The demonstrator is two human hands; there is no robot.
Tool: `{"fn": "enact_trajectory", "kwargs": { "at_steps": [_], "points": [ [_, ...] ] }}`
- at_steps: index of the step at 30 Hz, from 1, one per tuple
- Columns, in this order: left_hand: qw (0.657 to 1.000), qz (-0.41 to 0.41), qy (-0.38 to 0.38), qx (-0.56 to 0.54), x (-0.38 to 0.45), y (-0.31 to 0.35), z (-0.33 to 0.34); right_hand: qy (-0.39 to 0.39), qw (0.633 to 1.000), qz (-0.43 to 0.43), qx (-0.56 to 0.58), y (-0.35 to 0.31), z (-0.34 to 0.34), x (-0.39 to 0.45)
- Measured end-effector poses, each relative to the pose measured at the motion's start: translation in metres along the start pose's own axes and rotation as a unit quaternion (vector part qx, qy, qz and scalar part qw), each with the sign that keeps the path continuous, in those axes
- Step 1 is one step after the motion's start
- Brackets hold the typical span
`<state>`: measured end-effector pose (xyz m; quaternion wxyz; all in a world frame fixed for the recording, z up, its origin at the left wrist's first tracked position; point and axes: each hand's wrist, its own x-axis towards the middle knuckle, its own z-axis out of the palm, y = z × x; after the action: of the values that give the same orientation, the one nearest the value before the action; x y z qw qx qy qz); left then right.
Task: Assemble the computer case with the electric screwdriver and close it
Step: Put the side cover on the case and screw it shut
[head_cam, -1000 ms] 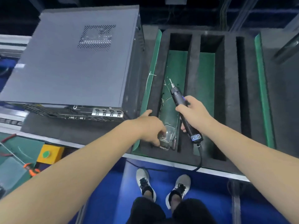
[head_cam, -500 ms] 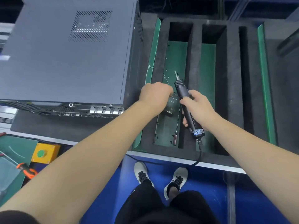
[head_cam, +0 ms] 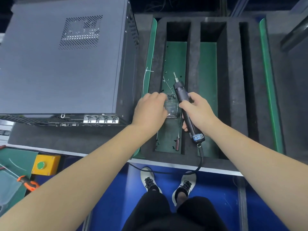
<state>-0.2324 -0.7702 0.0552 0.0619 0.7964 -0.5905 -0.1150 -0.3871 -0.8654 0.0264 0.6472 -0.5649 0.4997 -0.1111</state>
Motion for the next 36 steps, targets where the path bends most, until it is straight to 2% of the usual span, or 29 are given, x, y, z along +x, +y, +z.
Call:
{"fn": "enact_trajectory", "kwargs": {
  "at_steps": [1, 3, 5, 8, 11, 20, 23, 24, 26, 28, 30, 31, 32, 34, 36],
  "points": [
    [0.998, 0.03, -0.005, 0.052, -0.007, 0.003, 0.004, -0.008, 1.0, 0.004, 0.004, 0.0, -0.001, 0.001],
    [0.975, 0.122, -0.091, 0.16, -0.019, 0.01, 0.013, -0.043, 0.999, 0.019, 0.02, -0.001, -0.005, 0.003],
    [0.934, 0.195, -0.198, 0.226, -0.022, 0.016, 0.024, -0.093, 0.994, 0.042, 0.044, -0.004, -0.011, 0.004],
    [0.876, 0.239, -0.283, 0.308, -0.011, 0.022, 0.048, -0.128, 0.988, 0.062, 0.067, -0.007, -0.018, 0.004],
    [0.847, 0.239, -0.316, 0.354, -0.001, 0.026, 0.073, -0.117, 0.99, 0.056, 0.06, -0.007, -0.017, 0.002],
    [0.808, 0.237, -0.382, 0.379, 0.005, 0.035, 0.096, -0.102, 0.992, 0.051, 0.051, -0.006, -0.015, 0.003],
    [0.814, 0.247, -0.367, 0.375, 0.003, 0.034, 0.089, -0.094, 0.993, 0.054, 0.049, -0.006, -0.014, 0.003],
    [0.83, 0.24, -0.356, 0.356, 0.002, 0.035, 0.083, -0.091, 0.993, 0.054, 0.049, -0.005, -0.014, 0.004],
    [0.886, 0.186, -0.341, 0.255, 0.0, 0.039, 0.063, -0.086, 0.994, 0.052, 0.051, -0.007, -0.013, 0.002],
    [0.951, 0.07, -0.297, 0.056, -0.001, 0.042, 0.036, -0.073, 0.994, 0.051, 0.056, -0.011, -0.014, -0.002],
    [0.969, -0.054, -0.192, -0.146, -0.001, 0.041, 0.004, -0.052, 0.995, 0.046, 0.065, -0.018, -0.016, -0.009],
    [0.952, -0.124, -0.129, -0.248, 0.002, 0.041, -0.013, -0.044, 0.996, 0.04, 0.071, -0.024, -0.016, -0.013],
    [0.91, -0.191, -0.068, -0.361, 0.007, 0.041, -0.031, -0.042, 0.995, 0.03, 0.079, -0.032, -0.015, -0.018],
    [0.779, -0.281, 0.024, -0.56, 0.023, 0.043, -0.064, -0.059, 0.994, 0.003, 0.092, -0.054, -0.01, -0.03],
    [0.665, -0.324, 0.082, -0.668, 0.04, 0.045, -0.094, -0.082, 0.992, -0.033, 0.092, -0.082, -0.006, -0.044]
  ]
}}
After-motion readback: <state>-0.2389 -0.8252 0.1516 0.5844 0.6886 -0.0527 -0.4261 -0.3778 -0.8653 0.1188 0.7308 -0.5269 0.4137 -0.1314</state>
